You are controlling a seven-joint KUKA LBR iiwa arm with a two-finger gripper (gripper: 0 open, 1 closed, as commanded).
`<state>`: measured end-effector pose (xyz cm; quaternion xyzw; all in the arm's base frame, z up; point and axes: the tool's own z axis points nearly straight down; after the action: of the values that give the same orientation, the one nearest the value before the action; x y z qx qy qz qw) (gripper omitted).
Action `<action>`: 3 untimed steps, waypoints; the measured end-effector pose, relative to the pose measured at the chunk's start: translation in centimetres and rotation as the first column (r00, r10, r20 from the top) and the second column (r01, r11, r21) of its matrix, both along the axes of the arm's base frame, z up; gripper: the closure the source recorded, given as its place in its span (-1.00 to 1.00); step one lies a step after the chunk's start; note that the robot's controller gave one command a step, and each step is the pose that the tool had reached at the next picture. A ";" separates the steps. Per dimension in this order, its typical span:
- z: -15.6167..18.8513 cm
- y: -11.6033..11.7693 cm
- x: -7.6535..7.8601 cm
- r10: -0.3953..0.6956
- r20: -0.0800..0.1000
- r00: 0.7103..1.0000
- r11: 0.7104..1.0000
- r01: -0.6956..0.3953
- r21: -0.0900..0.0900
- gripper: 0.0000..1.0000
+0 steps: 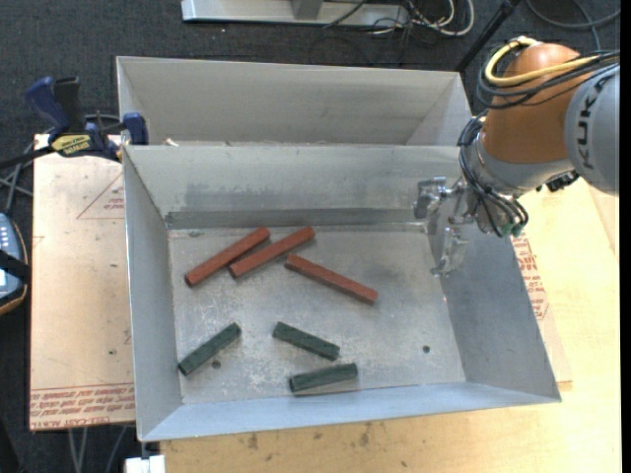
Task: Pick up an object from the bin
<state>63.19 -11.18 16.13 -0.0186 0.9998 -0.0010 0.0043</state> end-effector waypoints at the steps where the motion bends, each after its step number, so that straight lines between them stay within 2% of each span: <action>1: -3.6 4.1 -3.9 -0.066 -0.010 0.998 0.998 0.066 0.004 -1.00; 2: -6.7 6.3 -1.8 -0.070 -0.005 0.998 0.998 0.070 0.003 -1.00; 3: -9.1 10.1 -6.2 0.116 -0.007 0.993 0.993 -0.116 0.003 1.00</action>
Offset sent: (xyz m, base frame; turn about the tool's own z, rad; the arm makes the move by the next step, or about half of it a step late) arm 0.0122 0.0727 -0.0913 0.0461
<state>56.98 -1.07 7.05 -0.0765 0.9971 0.0005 0.0009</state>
